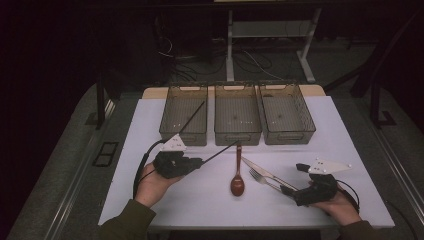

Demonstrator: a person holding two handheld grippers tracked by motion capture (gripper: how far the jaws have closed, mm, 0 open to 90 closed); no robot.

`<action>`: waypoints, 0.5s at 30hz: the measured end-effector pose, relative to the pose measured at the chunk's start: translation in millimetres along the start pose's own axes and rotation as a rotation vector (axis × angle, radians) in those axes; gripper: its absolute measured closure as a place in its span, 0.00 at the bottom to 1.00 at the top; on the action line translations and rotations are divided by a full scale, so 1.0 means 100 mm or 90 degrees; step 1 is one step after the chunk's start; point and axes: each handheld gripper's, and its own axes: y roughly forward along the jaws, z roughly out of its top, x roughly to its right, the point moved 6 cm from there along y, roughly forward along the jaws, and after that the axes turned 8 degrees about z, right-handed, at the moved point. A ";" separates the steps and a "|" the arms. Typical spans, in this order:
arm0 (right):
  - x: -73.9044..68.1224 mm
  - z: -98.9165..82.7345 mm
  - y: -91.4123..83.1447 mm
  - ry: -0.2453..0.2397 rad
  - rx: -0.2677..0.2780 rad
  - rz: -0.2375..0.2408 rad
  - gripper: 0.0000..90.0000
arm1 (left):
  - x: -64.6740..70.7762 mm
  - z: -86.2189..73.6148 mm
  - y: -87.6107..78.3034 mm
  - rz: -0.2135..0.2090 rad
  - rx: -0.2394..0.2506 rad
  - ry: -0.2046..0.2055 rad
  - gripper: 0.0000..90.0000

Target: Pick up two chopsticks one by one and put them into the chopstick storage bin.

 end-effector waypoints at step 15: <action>0.00 0.00 -0.01 0.005 -0.001 0.001 0.00 | -0.27 0.38 -0.03 0.008 0.020 -0.007 0.95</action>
